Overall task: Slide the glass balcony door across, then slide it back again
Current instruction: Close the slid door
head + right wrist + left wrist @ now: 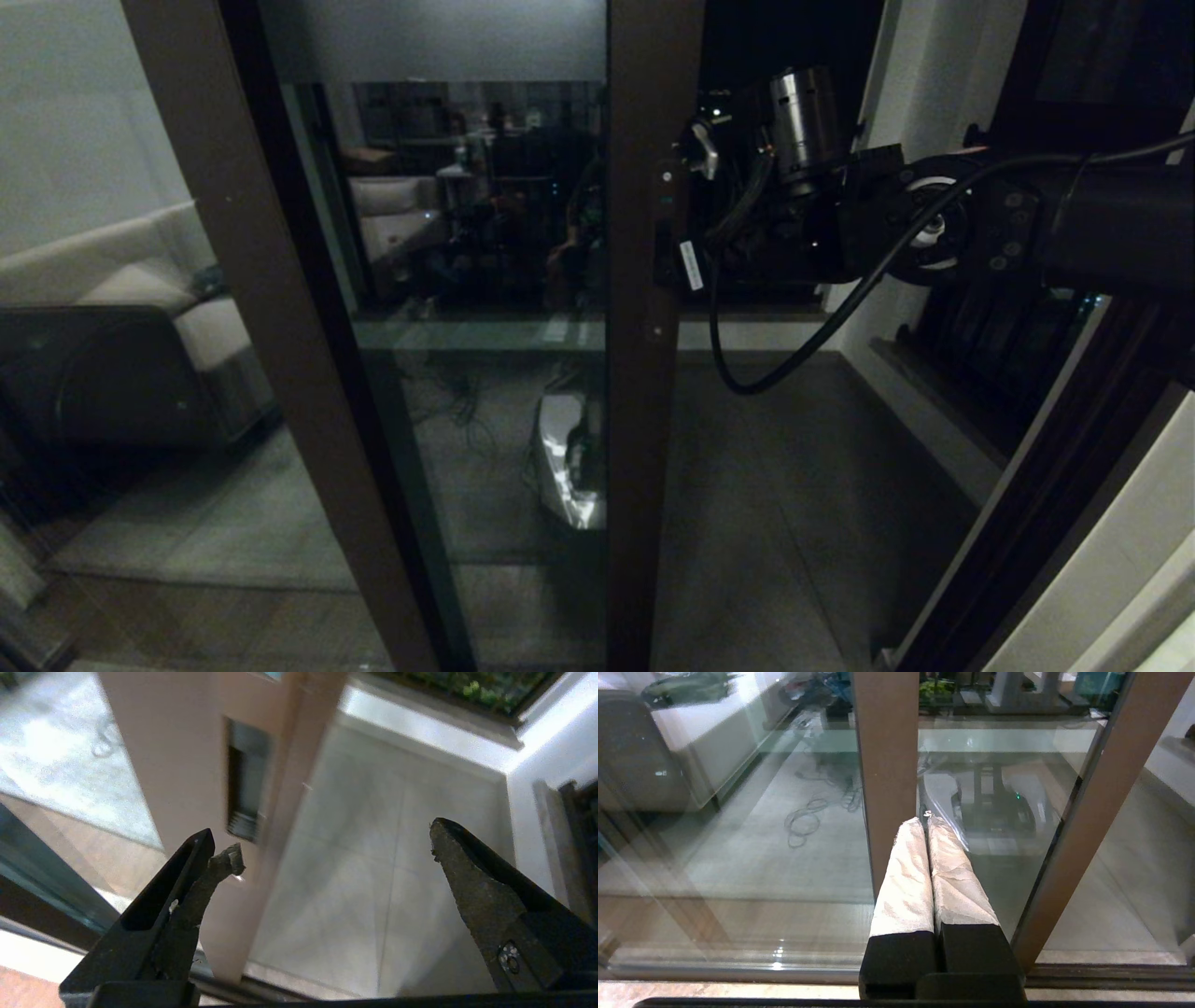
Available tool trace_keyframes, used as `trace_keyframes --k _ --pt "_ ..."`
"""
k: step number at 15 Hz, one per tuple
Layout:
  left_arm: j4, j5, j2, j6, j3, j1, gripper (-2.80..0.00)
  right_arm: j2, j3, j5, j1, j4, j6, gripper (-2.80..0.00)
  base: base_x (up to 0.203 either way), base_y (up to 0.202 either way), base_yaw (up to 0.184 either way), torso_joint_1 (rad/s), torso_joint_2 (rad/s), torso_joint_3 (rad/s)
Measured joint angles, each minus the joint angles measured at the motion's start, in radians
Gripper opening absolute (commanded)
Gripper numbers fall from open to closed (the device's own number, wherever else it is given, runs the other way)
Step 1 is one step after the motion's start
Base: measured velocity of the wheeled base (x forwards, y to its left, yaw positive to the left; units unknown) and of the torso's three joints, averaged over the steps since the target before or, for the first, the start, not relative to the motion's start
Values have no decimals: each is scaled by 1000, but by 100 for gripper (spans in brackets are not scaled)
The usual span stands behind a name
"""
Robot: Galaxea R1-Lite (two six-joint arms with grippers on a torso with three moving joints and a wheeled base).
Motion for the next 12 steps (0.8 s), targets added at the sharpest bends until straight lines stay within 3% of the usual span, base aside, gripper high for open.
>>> trace_keyframes --k 12 --pt "0 -1 0 0 0 0 -280 45 0 -1 -17 -55 -24 0 0 0 0 0 0 0"
